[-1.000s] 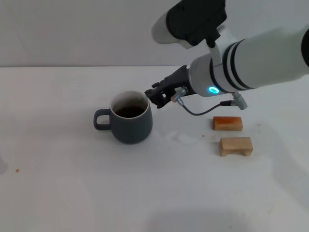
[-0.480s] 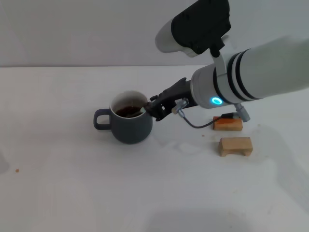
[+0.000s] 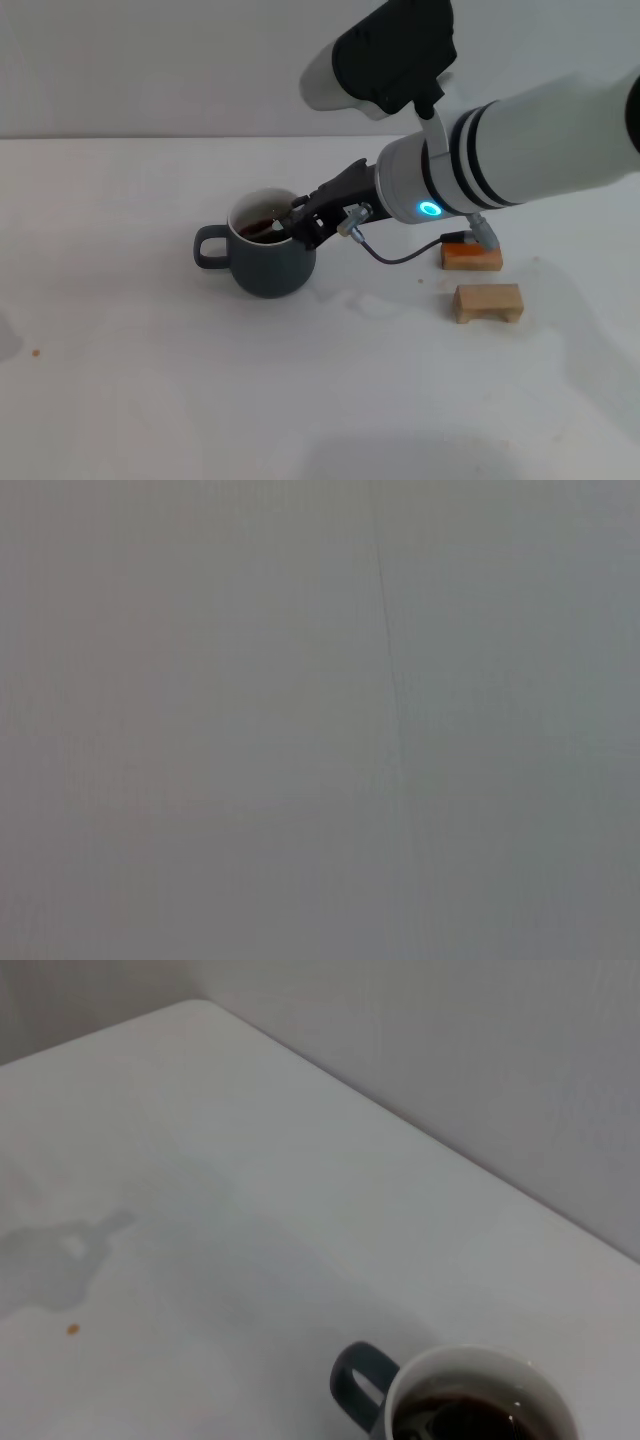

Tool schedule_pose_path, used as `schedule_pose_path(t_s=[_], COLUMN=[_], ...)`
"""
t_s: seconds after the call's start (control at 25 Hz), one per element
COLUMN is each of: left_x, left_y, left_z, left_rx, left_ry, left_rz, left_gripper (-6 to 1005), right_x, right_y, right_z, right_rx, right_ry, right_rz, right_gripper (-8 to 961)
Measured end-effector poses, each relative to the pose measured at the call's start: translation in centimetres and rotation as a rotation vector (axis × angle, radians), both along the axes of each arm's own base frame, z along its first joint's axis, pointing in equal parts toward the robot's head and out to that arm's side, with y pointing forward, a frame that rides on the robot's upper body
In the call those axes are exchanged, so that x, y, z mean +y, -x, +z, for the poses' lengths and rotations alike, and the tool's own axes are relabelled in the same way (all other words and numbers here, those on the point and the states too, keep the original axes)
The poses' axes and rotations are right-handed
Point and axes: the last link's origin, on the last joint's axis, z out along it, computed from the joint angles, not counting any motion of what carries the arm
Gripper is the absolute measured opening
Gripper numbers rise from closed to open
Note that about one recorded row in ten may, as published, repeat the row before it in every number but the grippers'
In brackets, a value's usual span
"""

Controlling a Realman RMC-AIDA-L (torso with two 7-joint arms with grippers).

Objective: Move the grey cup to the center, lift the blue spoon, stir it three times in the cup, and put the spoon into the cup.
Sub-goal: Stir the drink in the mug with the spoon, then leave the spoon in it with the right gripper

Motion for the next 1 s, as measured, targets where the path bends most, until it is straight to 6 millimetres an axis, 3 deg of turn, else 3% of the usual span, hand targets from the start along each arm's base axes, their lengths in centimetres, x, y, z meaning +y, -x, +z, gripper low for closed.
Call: schedule_pose_path(t_s=[0.6,1.0], left_x=[0.0,-0.1], left_y=[0.0,0.2], left_z=[0.1,0.1], left_rx=[-0.003,-0.005], left_ry=[-0.006,-0.008], left_rz=[0.003,0.015], left_gripper=[-2,-1], right_x=[1.9,1.5], right_y=[0.1,-0.9], right_z=[0.2,0.8], right_rx=[-0.041,-0.062], right_ry=[-0.068,-0.072], right_rz=[0.059,0.041], right_gripper=[162,161])
